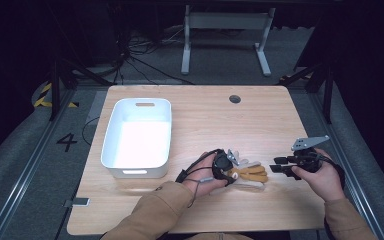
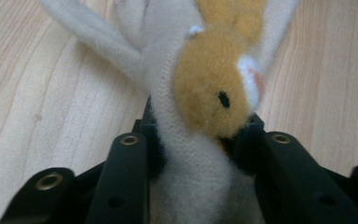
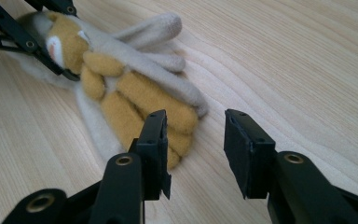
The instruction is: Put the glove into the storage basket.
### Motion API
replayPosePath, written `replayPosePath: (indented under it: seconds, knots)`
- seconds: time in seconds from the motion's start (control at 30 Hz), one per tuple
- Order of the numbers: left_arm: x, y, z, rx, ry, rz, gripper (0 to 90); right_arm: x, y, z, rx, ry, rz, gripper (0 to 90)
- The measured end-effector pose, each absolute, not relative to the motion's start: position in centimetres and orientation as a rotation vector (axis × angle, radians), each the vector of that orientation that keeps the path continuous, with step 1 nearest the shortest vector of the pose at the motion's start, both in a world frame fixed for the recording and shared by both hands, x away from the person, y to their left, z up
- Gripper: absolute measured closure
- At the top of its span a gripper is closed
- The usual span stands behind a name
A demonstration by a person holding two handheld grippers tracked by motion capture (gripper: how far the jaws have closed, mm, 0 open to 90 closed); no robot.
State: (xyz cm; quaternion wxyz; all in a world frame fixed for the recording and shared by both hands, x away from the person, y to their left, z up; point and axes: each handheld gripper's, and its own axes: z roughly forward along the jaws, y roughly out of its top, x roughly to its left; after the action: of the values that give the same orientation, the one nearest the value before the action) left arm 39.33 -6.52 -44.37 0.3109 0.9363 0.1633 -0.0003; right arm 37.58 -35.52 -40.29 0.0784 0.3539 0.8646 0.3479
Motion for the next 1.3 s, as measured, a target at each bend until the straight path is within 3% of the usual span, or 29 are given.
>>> replayPosePath:
  seconds: [0.1, 0.37, 1.3]
  knots:
    - [39.4, -6.2, -43.8, 2.454, 0.438, 0.001, 74.7, 37.6, -35.6, -40.3, 1.06, 2.587, 1.043, 60.8]
    - [39.2, -5.9, -42.8, 2.44, 0.45, 0.003, 78.1, 37.7, -35.7, -40.4, 1.068, 2.587, 1.044, 60.9]
    - [39.9, 0.5, -37.0, 2.316, 0.641, 0.002, 78.2, 39.4, -34.9, -40.8, 1.061, 2.619, 1.05, 61.1]
